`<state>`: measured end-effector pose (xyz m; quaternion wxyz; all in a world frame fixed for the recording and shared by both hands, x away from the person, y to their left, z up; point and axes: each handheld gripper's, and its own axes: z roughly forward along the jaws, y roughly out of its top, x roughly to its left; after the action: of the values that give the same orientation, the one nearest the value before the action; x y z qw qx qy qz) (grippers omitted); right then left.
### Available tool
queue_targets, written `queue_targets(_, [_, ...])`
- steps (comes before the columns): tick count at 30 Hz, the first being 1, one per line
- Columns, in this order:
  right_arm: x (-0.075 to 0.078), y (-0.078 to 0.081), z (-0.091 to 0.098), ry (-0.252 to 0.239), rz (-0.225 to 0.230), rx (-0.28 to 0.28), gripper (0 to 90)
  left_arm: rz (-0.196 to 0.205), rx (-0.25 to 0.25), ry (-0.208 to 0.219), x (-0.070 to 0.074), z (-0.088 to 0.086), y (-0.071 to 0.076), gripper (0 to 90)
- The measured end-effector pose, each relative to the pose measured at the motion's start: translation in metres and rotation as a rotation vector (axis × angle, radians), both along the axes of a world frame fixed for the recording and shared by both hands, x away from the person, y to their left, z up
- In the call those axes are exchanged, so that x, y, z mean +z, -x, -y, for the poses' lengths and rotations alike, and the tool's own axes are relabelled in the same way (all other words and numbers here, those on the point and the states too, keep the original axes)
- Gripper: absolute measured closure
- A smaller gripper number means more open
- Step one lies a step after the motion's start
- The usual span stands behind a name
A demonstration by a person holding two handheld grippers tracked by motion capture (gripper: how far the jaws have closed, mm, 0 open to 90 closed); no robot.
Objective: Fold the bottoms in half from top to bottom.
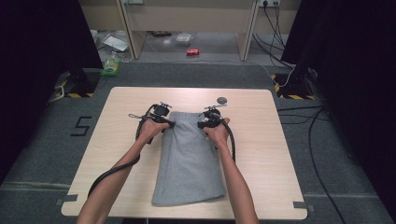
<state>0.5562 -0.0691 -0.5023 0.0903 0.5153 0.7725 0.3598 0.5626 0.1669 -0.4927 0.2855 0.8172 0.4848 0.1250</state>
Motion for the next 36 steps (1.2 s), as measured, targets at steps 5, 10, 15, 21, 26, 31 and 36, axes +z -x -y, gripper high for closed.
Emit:
queue_targets(5, [0.005, -0.003, 0.006, -0.035, 0.036, -0.009, 76.8, 0.023, -0.001, 0.051, 0.012, 0.001, -0.005, 72.3])
queue_targets(10, [0.015, -0.006, 0.013, -0.068, 0.068, -0.014, 77.7, 0.05, -0.009, 0.067, 0.027, 0.004, -0.008, 72.6])
queue_targets(15, [0.029, -0.005, 0.021, -0.093, 0.107, -0.007, 78.0, 0.076, -0.028, 0.092, 0.042, 0.006, -0.006, 72.9])
queue_targets(21, [0.041, -0.002, 0.027, -0.118, 0.139, 0.007, 78.7, 0.116, -0.065, 0.1, 0.06, 0.008, 0.0, 73.2])
queue_targets(26, [0.052, 0.006, 0.03, -0.146, 0.168, 0.03, 79.0, 0.158, -0.099, 0.123, 0.074, 0.004, 0.013, 73.4])
queue_targets(31, [0.064, 0.022, 0.037, -0.17, 0.209, 0.072, 79.2, 0.212, -0.158, 0.143, 0.087, 0.004, 0.034, 73.8])
queue_targets(36, [0.073, 0.044, 0.045, -0.191, 0.233, 0.107, 79.2, 0.252, -0.213, 0.158, 0.093, 0.003, 0.059, 74.0])
